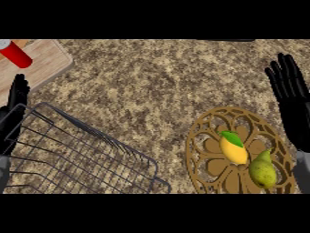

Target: Pick the lemon from the placemat and place it in the tiered shelf

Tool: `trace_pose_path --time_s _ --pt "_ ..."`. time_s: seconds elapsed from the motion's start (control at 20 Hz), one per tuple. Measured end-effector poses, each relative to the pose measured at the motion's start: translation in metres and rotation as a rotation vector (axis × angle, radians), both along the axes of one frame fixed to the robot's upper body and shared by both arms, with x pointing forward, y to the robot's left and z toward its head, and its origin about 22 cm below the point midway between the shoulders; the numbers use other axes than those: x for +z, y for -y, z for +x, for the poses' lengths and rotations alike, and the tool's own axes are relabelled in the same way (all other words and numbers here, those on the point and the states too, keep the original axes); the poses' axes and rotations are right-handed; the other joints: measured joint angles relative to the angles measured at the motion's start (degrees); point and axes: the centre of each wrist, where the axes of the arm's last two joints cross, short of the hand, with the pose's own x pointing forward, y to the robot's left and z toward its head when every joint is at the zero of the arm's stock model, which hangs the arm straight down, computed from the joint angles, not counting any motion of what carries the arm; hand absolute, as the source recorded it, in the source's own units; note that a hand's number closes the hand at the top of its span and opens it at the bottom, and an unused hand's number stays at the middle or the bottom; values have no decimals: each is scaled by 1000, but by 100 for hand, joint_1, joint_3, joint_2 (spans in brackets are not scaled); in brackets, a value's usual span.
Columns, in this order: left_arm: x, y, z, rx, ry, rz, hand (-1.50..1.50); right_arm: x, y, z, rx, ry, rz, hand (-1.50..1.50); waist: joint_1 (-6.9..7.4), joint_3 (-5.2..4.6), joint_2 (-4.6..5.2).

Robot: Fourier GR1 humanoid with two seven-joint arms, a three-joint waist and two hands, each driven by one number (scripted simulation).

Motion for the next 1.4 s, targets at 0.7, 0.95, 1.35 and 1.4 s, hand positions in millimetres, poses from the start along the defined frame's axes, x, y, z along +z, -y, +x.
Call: trace_pose_path --time_s 0.7,0.95,1.35,1.4 --pt "-21 -23 -34 151 -294 -223 0 -55 -81 -24 -120 33 -401 -150 -380 -27 -141" --pt "-20 -20 -41 151 -314 -249 0 -57 -109 -65 -137 14 -501 -150 -429 -23 -154" --pt "-17 -21 -46 159 -329 -261 0 -28 -91 -77 -250 -96 -904 -150 -524 -42 -180" --pt "-17 -19 -46 157 -324 -265 0 -23 -91 -79 -247 -122 -956 -150 -511 -43 -178"
